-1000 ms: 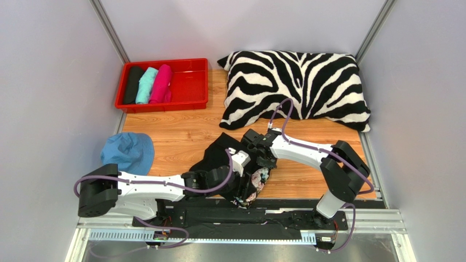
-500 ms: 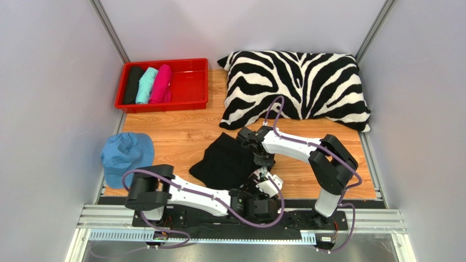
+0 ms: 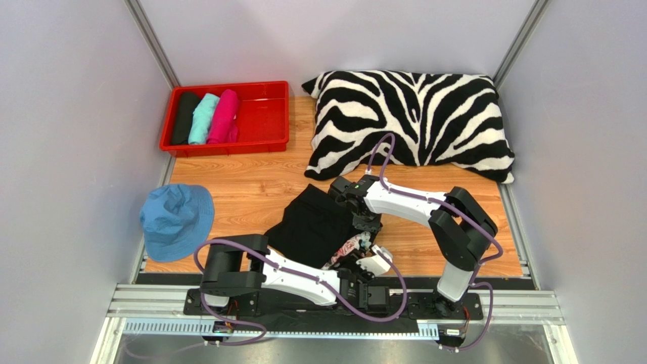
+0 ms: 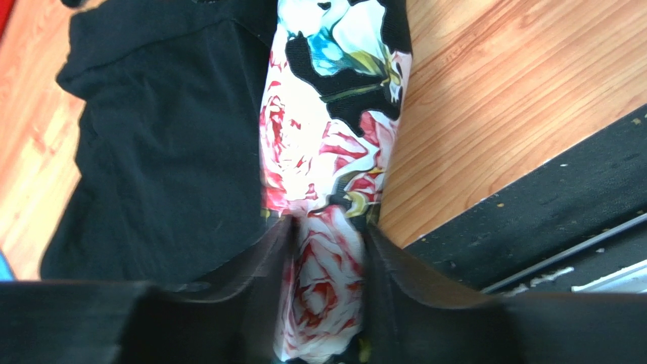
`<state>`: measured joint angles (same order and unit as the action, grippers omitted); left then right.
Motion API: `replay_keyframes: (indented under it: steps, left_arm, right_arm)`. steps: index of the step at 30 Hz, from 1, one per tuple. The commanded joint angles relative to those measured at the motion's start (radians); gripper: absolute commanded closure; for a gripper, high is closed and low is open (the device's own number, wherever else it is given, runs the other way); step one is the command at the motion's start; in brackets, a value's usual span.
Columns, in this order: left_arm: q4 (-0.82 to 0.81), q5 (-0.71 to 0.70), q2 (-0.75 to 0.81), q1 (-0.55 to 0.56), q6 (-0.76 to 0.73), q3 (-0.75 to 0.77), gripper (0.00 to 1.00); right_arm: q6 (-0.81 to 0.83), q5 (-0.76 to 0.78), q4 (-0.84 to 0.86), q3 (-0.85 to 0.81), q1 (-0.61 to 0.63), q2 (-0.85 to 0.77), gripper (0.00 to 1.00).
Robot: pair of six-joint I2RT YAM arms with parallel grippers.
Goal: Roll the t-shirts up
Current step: Roll the T-shirt to the center of the board.
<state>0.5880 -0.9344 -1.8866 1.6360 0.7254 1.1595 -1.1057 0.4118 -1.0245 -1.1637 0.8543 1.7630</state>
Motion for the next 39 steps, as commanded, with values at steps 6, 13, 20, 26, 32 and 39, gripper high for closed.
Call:
replay_keyframes:
  steps: [6,13,20,26,32,39]
  left_arm:
    - [-0.048,0.034,0.087,-0.041,-0.009,-0.055,0.99]
    - [-0.333,0.299,0.25,-0.122,-0.053,-0.265,1.0]
    - [-0.556,0.673,0.406,-0.287,-0.001,-0.451,1.0]
    - [-0.718,0.918,0.471,-0.419,0.106,-0.592,1.0]
    - [-0.882,1.094,0.451,-0.516,0.213,-0.681,1.0]
    - [-0.948,1.163,0.432,-0.551,0.261,-0.716,1.0]
  right_arm:
    - [-0.002,0.001,0.095,0.076,-0.006,-0.118,0.41]
    - [0.018,0.068,0.188,0.162,-0.006,-0.344,0.16]
    - [0.001,0.084,0.291,0.3,-0.001,-0.549,0.18]
    - [-0.031,0.067,0.405,0.407,0.032,-0.606,0.19]
    - [-0.054,0.074,0.514,0.478,0.071,-0.596,0.21]
    - [-0.052,0.087,0.573,0.478,0.072,-0.517,0.22]
